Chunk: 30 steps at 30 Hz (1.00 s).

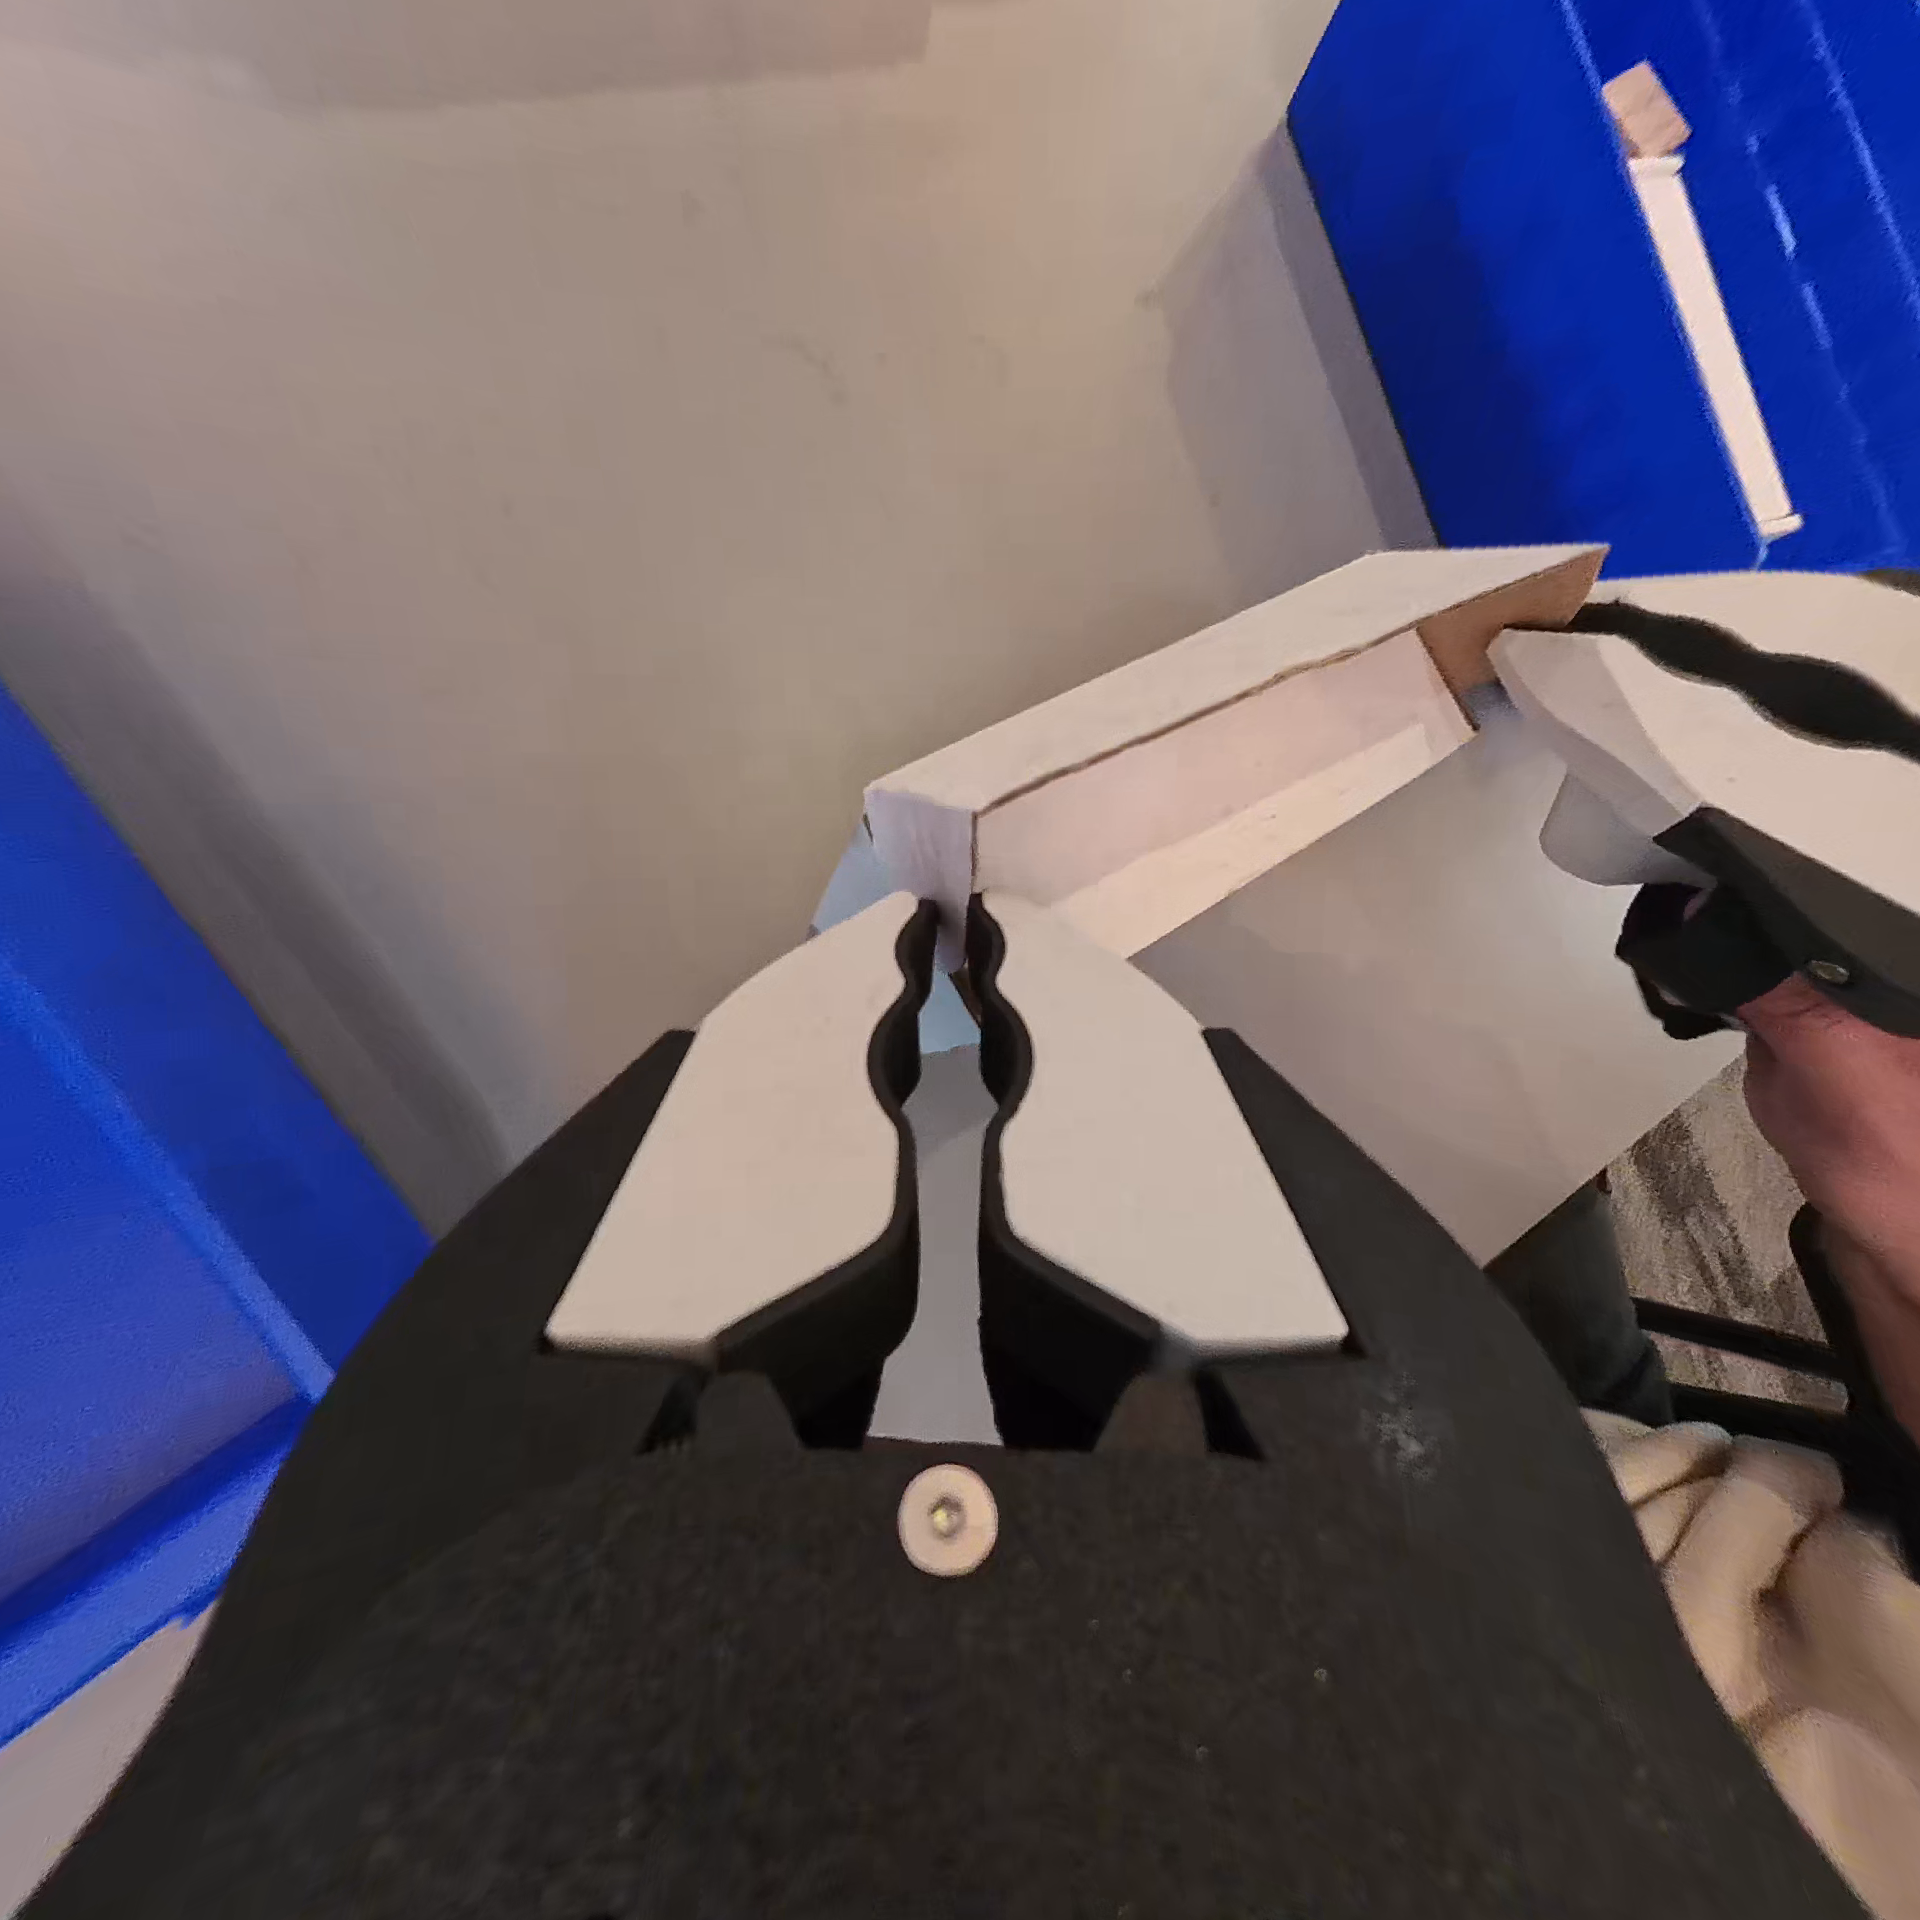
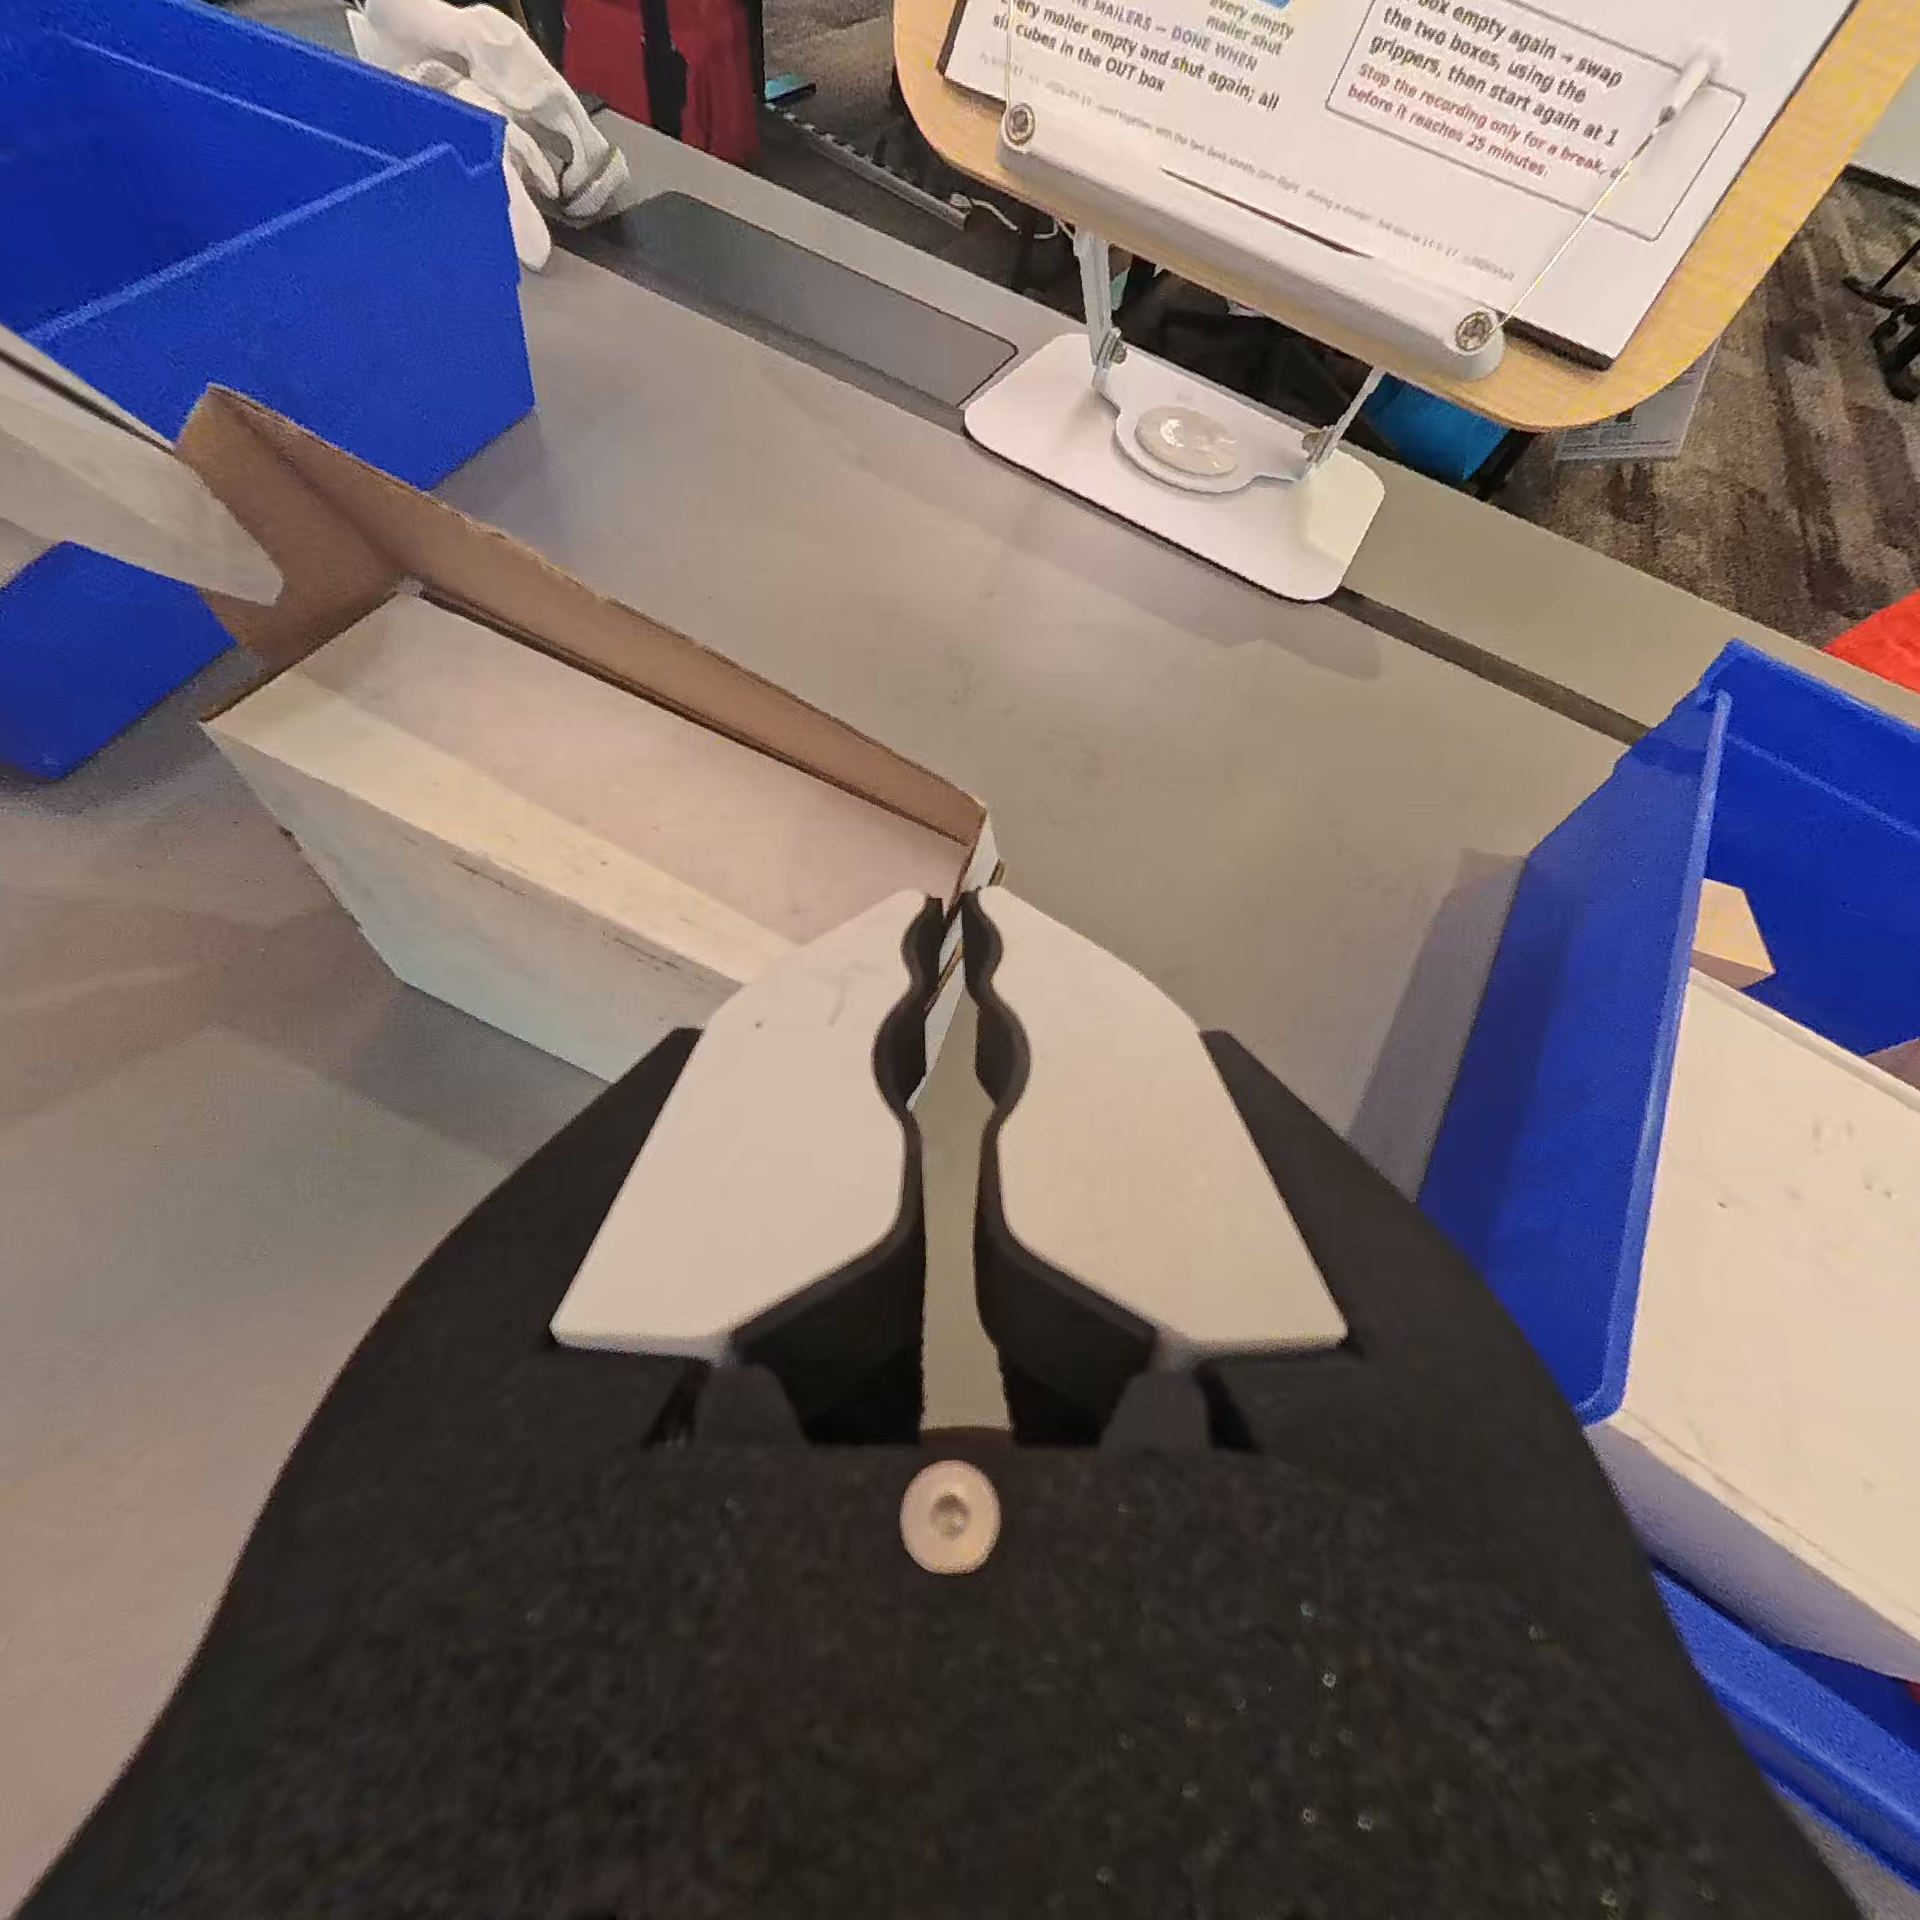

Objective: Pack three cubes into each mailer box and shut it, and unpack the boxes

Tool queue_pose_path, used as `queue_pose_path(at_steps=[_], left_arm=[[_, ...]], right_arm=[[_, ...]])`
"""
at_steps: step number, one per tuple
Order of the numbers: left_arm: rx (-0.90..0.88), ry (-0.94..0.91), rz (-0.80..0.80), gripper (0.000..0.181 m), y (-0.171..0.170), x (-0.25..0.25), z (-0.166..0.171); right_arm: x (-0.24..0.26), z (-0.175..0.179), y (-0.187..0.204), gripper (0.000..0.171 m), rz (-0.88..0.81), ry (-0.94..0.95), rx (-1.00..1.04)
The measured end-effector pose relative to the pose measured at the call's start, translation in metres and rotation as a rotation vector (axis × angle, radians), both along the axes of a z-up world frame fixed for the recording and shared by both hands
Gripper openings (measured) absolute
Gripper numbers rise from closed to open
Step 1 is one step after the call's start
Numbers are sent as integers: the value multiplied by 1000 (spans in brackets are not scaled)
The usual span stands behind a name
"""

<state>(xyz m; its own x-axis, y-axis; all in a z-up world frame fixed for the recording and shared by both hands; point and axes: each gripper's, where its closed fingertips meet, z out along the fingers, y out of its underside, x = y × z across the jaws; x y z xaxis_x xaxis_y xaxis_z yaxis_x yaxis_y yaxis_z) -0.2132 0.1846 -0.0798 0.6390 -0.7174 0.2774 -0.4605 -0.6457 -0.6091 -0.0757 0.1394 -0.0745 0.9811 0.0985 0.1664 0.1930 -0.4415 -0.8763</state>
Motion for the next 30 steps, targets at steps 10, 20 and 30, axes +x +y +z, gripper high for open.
queue_pose_path(at_steps=[10, 20, 30], left_arm=[[-129, 67, -19, 5, -1, 1, 1], [-221, 151, -138, 3, 6, 1, 7], [-113, 186, -181, 3, 2, -1, -3]], right_arm=[[0, 0, -2, 4, -7, -11, -6], [-2, 3, -2, 4, 0, -50, 2], [-4, 0, -4, 4, -4, -37, -14]])
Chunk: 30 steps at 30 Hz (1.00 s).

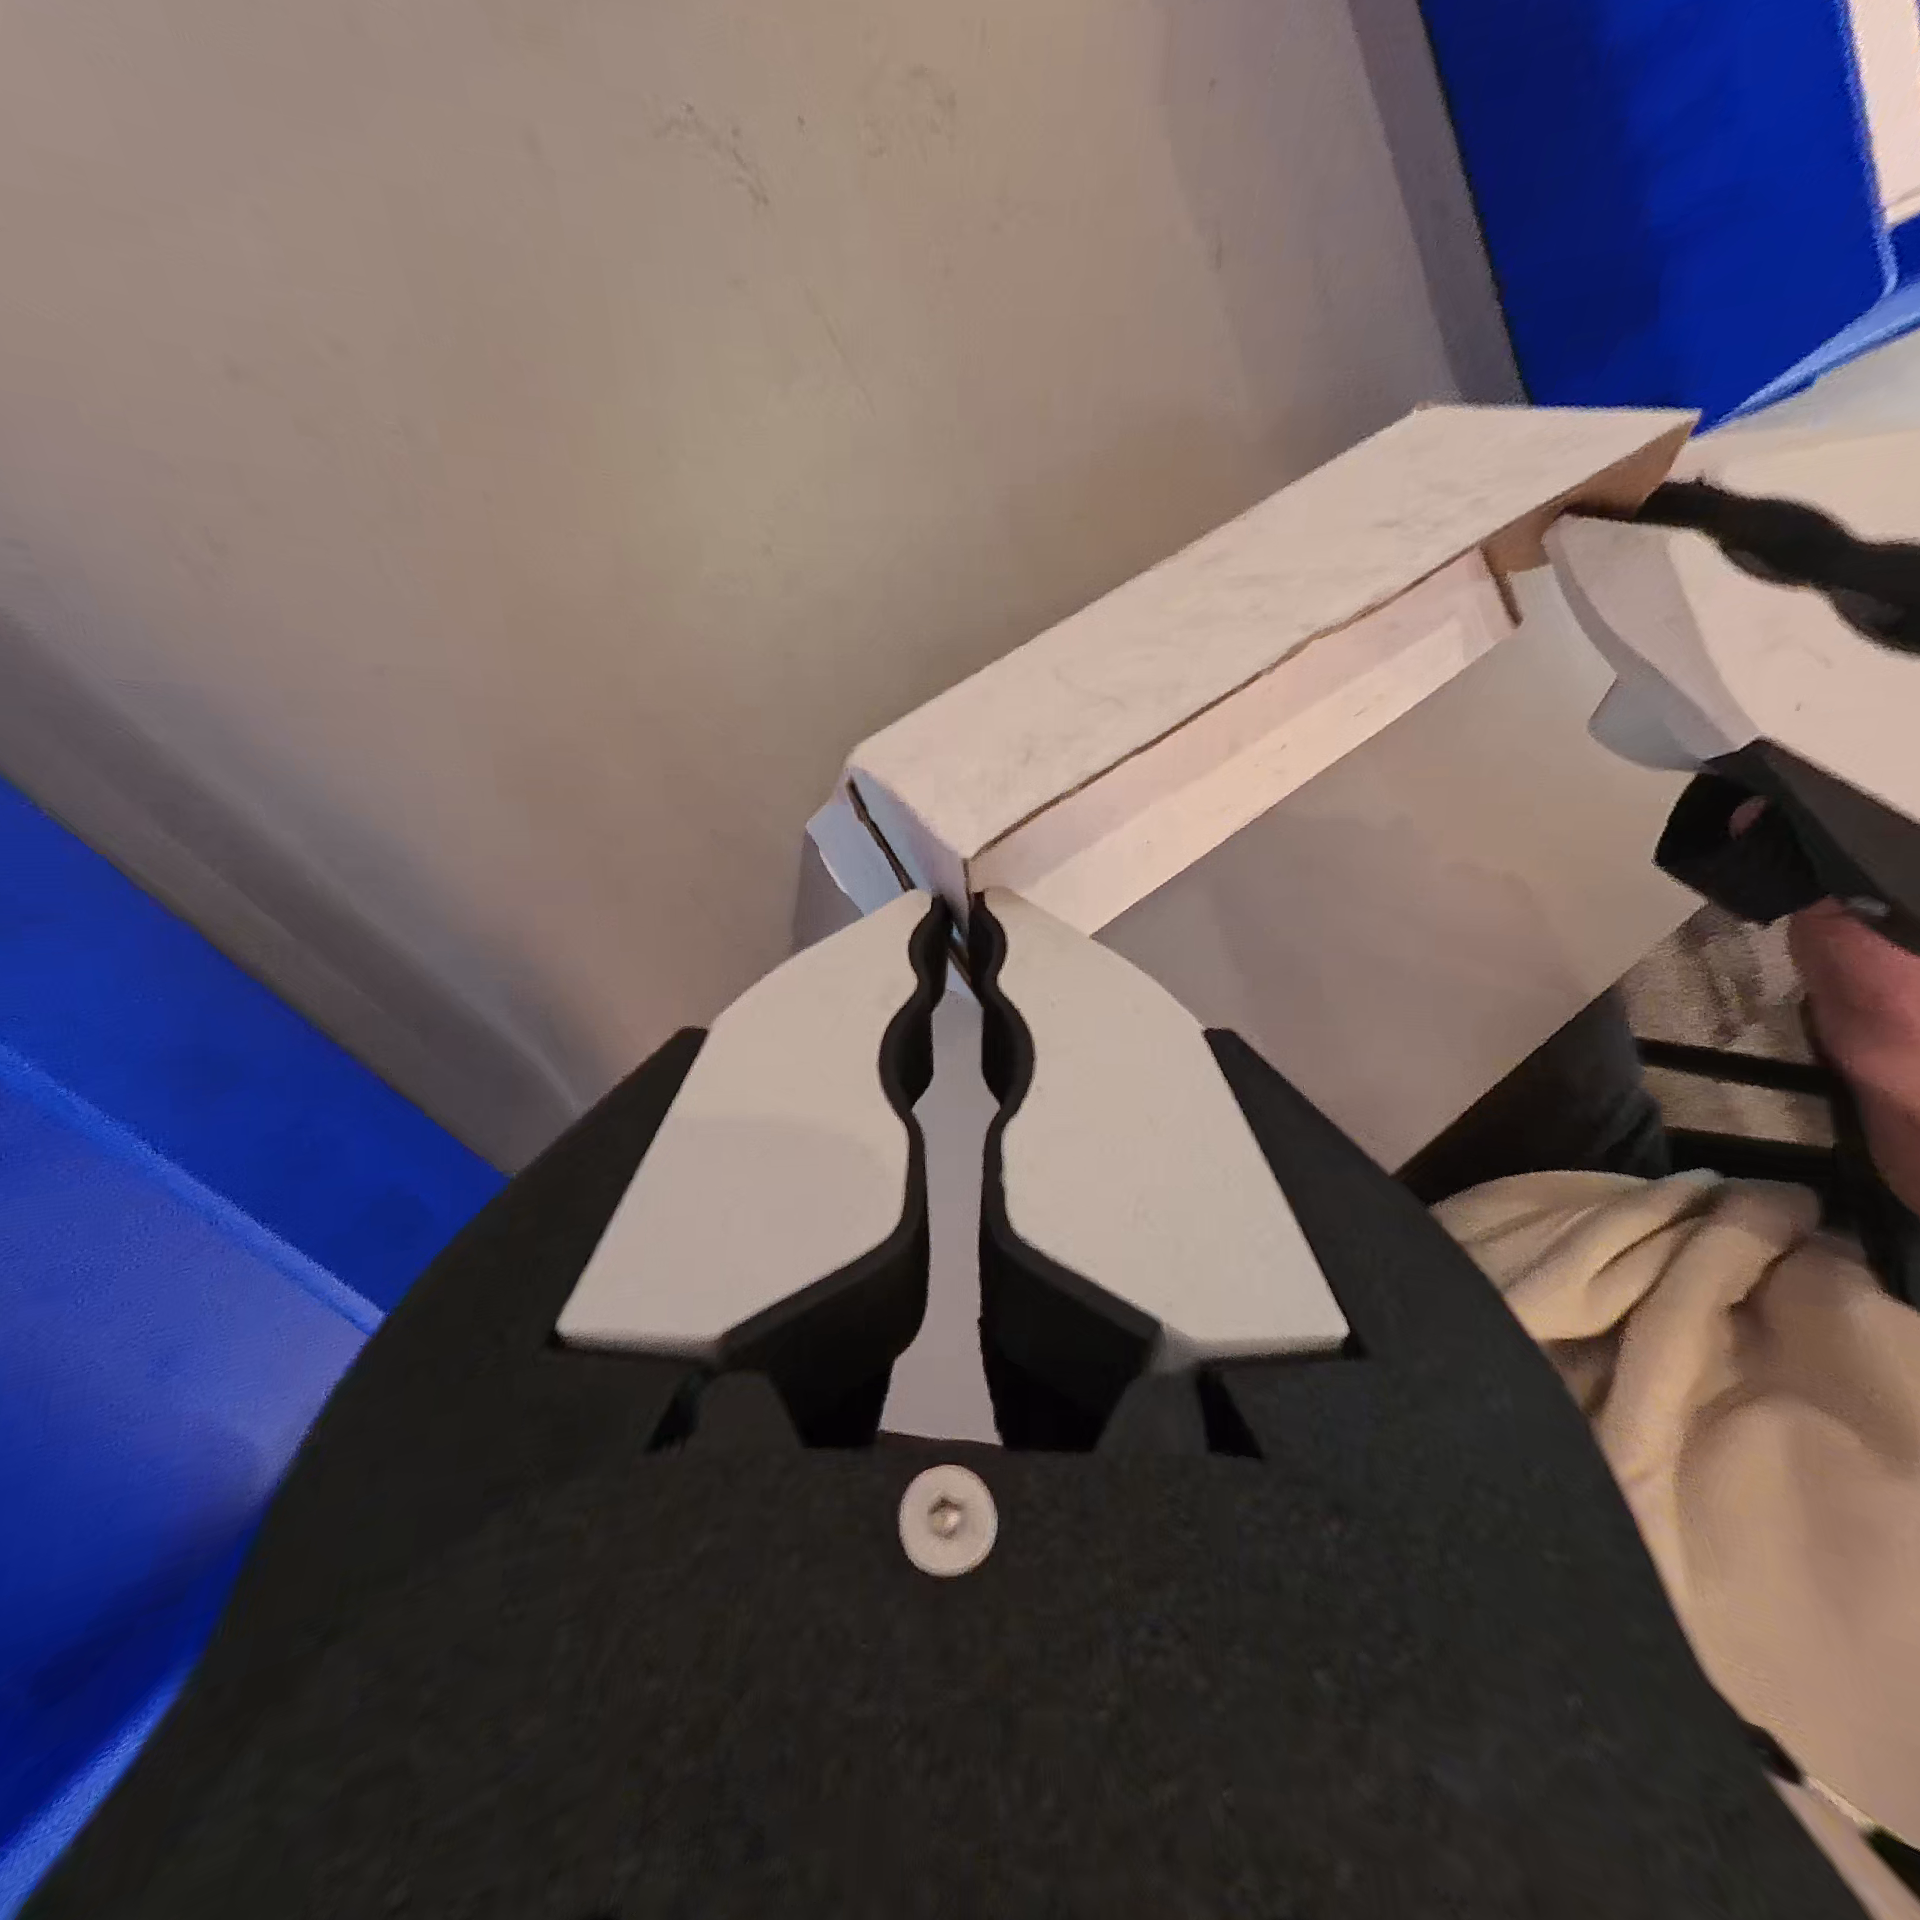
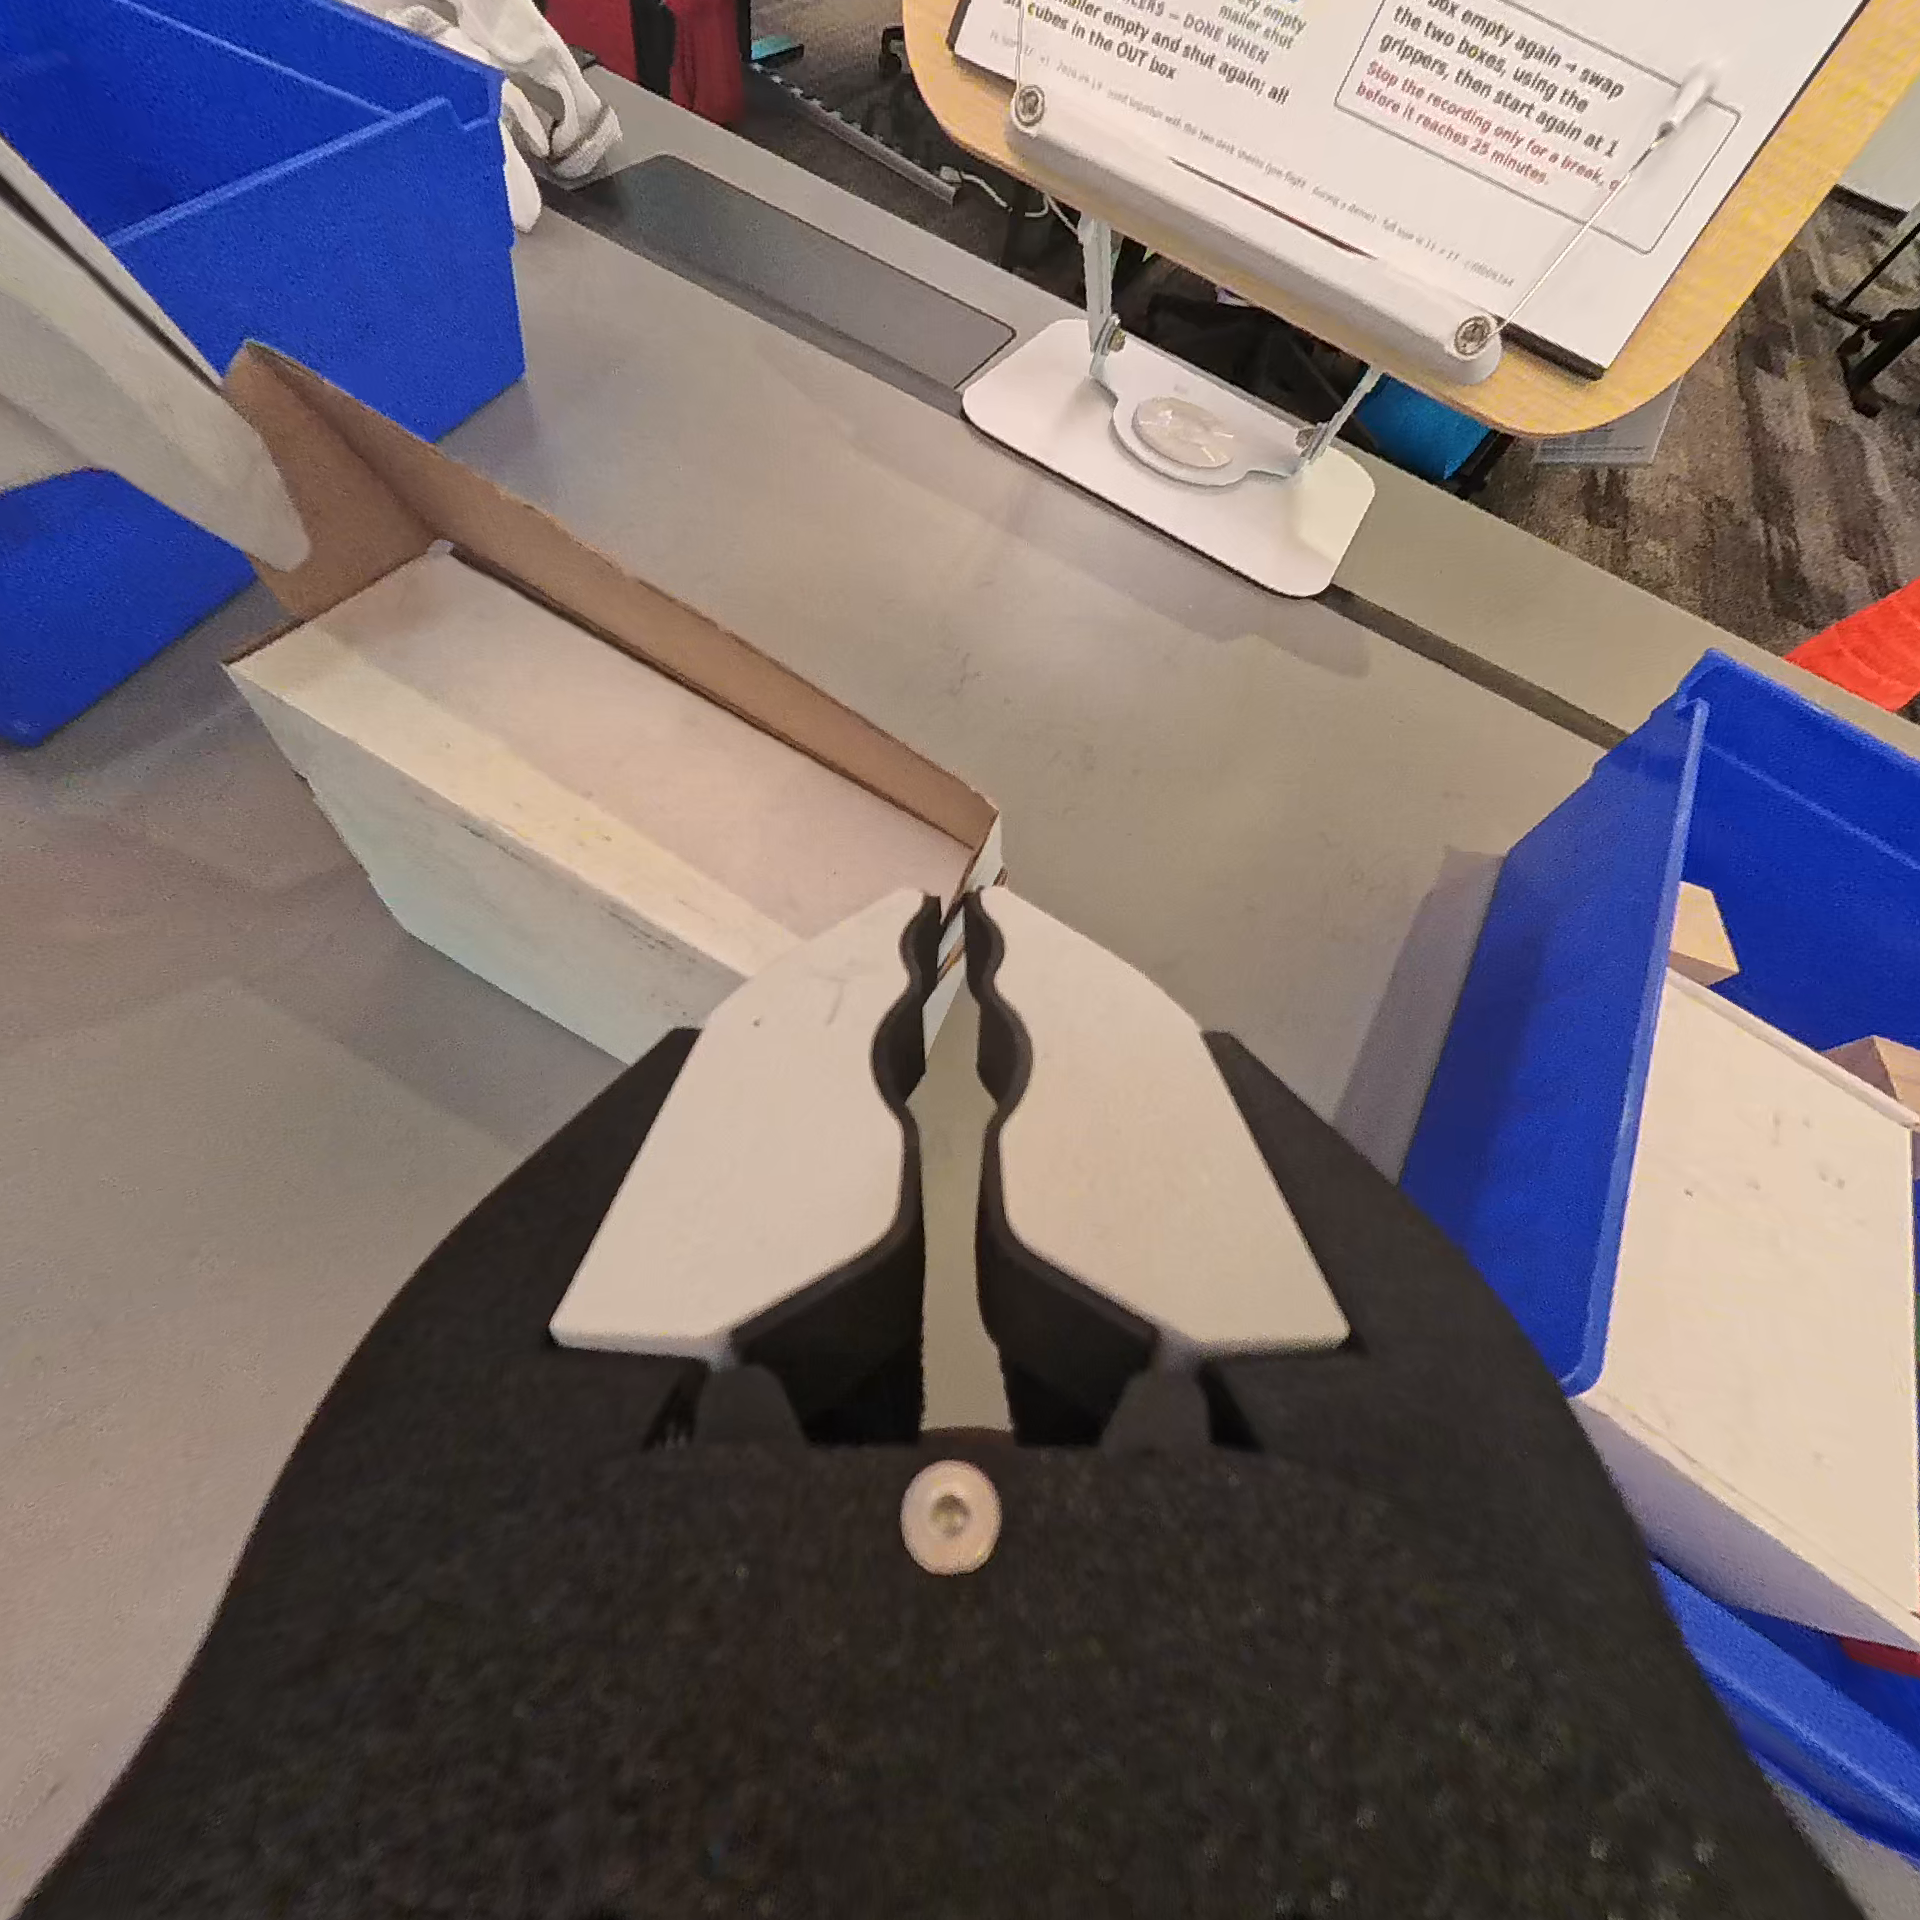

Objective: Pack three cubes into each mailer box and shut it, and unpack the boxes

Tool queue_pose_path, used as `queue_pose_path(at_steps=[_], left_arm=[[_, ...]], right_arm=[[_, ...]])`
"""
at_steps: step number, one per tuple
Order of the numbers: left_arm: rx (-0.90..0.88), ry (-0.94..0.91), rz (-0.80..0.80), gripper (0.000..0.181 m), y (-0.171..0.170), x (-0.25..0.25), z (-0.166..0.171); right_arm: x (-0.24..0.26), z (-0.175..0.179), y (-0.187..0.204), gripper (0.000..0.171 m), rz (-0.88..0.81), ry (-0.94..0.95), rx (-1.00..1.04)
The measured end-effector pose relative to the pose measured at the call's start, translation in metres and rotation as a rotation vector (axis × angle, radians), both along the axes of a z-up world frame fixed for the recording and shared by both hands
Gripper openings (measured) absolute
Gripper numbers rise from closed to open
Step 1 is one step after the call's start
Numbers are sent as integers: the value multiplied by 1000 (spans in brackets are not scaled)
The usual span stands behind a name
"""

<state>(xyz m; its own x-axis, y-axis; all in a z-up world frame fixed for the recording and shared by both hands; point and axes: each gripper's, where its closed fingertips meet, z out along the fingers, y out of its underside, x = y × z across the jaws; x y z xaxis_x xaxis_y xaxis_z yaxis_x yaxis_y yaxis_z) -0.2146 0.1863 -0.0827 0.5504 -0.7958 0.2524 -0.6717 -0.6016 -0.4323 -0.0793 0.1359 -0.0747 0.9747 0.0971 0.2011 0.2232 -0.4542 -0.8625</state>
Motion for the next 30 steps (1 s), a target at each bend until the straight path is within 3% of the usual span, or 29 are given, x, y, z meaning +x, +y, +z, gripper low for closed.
queue_pose_path(at_steps=[11, 15, 17, 21, 25, 30], left_arm=[[226, -33, -39, 3, -6, -3, -12], [268, -151, 6, 10, -9, -2, -11], [300, -233, 32, 16, -12, -4, -7], [410, -456, 92, 22, -15, -12, 19], [497, -618, 126, 0, -5, -13, 47], [431, -686, 98, 0, -1, -3, 43]], right_arm=[[0, -12, -2, 4, -9, 4, -28], [-1, -12, -1, 5, 33, 51, -27], [1, -12, -4, 17, 61, 85, -27], [4, 1, -12, 19, 151, 206, 36], [0, 26, -6, 10, 255, 409, 163], [-7, 16, 6, 4, 293, 526, 158]])
